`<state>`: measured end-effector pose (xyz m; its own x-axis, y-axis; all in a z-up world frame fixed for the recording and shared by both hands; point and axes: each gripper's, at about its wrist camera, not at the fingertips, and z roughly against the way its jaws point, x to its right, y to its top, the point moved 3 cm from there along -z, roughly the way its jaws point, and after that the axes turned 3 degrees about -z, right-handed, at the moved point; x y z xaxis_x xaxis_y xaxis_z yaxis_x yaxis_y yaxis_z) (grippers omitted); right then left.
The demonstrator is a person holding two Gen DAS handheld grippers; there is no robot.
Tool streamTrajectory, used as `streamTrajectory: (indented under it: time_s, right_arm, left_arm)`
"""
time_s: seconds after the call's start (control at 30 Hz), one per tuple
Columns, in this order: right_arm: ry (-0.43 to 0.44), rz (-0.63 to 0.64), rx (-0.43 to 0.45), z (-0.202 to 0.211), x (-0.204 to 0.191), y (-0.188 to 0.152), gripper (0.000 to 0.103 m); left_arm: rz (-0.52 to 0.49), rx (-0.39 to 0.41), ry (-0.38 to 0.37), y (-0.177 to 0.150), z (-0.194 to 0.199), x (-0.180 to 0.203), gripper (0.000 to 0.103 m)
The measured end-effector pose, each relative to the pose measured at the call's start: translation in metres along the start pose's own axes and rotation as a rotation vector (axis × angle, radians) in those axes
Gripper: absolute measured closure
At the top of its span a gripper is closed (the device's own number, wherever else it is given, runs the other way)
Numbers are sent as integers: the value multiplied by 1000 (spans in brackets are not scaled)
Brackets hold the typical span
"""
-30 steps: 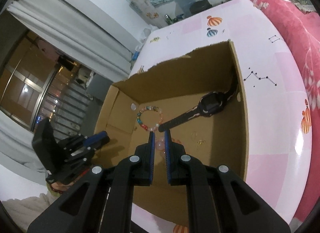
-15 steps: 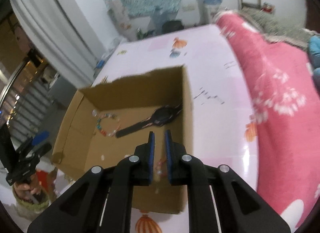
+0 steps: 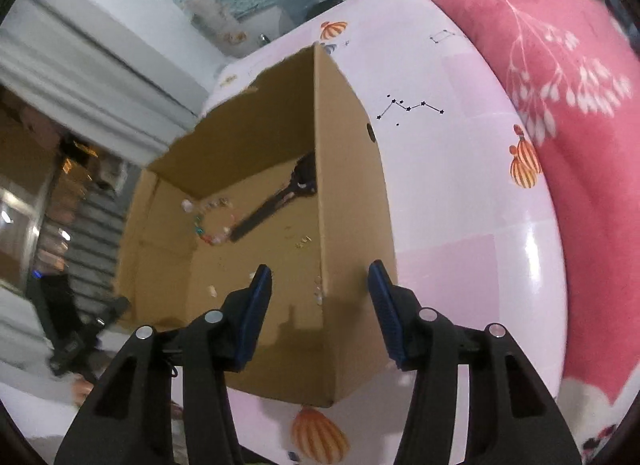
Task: Organize jewelry
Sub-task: 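Pull both tools back from the box to above the table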
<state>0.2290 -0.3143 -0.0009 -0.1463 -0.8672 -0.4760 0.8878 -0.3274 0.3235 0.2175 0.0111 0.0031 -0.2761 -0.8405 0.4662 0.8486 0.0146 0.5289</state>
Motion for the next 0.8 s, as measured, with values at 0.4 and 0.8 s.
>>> streamTrajectory:
  time_s: [0.4, 0.8]
  right_arm:
    - [-73, 12, 15, 16, -7, -34, 53]
    - [-60, -59, 102, 31, 6, -63, 53]
  left_arm:
    - [6, -7, 1, -30, 25, 9, 24]
    - [-27, 25, 63, -51, 33, 11, 24]
